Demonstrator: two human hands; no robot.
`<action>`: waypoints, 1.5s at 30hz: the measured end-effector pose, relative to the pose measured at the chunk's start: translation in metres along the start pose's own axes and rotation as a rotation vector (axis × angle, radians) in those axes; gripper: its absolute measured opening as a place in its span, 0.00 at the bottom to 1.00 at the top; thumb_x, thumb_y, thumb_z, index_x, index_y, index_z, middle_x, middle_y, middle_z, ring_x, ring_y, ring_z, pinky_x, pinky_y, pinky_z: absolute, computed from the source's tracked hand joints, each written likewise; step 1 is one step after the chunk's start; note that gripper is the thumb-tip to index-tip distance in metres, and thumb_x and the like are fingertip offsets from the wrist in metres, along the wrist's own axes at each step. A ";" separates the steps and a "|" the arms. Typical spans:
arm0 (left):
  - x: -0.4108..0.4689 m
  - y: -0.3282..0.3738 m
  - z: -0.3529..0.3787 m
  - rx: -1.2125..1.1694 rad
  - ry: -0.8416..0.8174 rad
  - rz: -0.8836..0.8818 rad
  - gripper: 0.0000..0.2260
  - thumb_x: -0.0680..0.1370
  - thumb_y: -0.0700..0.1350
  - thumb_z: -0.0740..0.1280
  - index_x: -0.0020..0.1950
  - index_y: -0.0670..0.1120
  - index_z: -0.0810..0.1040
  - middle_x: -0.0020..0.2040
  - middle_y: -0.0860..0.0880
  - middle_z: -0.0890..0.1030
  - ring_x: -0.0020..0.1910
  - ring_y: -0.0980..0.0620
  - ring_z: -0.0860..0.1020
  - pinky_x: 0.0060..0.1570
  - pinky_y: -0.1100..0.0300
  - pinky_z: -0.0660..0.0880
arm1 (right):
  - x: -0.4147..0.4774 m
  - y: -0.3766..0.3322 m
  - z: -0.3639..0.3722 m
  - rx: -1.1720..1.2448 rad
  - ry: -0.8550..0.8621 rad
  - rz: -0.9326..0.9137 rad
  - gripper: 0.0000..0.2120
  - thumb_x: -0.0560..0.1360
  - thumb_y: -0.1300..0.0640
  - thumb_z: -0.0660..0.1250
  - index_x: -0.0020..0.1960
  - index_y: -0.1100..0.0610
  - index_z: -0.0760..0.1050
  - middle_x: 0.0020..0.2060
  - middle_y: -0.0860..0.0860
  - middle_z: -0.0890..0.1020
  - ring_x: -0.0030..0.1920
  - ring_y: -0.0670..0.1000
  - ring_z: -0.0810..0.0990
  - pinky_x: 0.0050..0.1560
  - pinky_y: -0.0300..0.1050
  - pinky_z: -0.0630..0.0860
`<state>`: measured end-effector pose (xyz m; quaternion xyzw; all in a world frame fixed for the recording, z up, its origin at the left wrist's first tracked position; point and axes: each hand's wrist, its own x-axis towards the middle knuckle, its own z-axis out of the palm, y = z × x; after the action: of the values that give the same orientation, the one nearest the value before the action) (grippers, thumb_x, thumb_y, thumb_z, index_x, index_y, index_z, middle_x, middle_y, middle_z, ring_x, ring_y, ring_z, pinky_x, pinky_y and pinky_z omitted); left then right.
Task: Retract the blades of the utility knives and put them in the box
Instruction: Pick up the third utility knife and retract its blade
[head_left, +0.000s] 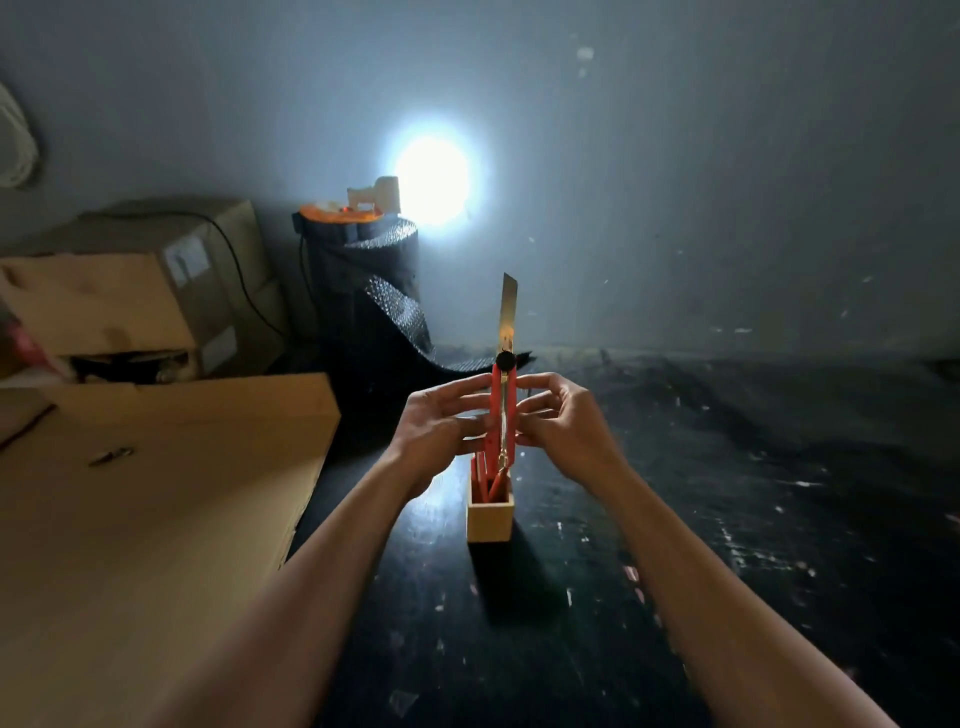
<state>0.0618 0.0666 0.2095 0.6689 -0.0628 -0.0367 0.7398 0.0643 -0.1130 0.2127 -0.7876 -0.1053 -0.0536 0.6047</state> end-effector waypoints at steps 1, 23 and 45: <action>0.003 0.006 0.002 0.019 0.020 0.036 0.20 0.77 0.24 0.67 0.65 0.40 0.82 0.52 0.42 0.89 0.46 0.44 0.89 0.45 0.50 0.86 | 0.005 -0.007 -0.003 -0.031 0.010 -0.030 0.14 0.74 0.56 0.76 0.57 0.54 0.78 0.44 0.52 0.86 0.43 0.53 0.88 0.45 0.48 0.86; 0.037 0.062 0.021 -0.111 0.076 0.153 0.19 0.78 0.27 0.69 0.66 0.43 0.82 0.55 0.42 0.88 0.48 0.44 0.89 0.42 0.53 0.85 | 0.048 -0.047 -0.030 -0.412 0.077 -0.311 0.08 0.77 0.52 0.72 0.56 0.47 0.85 0.52 0.41 0.82 0.43 0.35 0.78 0.44 0.23 0.69; 0.030 0.092 0.030 -0.084 0.028 0.151 0.21 0.77 0.28 0.70 0.68 0.43 0.81 0.57 0.42 0.87 0.48 0.47 0.88 0.41 0.57 0.85 | 0.013 -0.056 -0.037 -0.238 0.098 -0.274 0.05 0.76 0.54 0.73 0.51 0.47 0.84 0.49 0.39 0.82 0.48 0.38 0.80 0.48 0.27 0.70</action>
<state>0.0849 0.0427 0.3053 0.6311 -0.1013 0.0260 0.7686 0.0652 -0.1335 0.2773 -0.8283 -0.1751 -0.1859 0.4987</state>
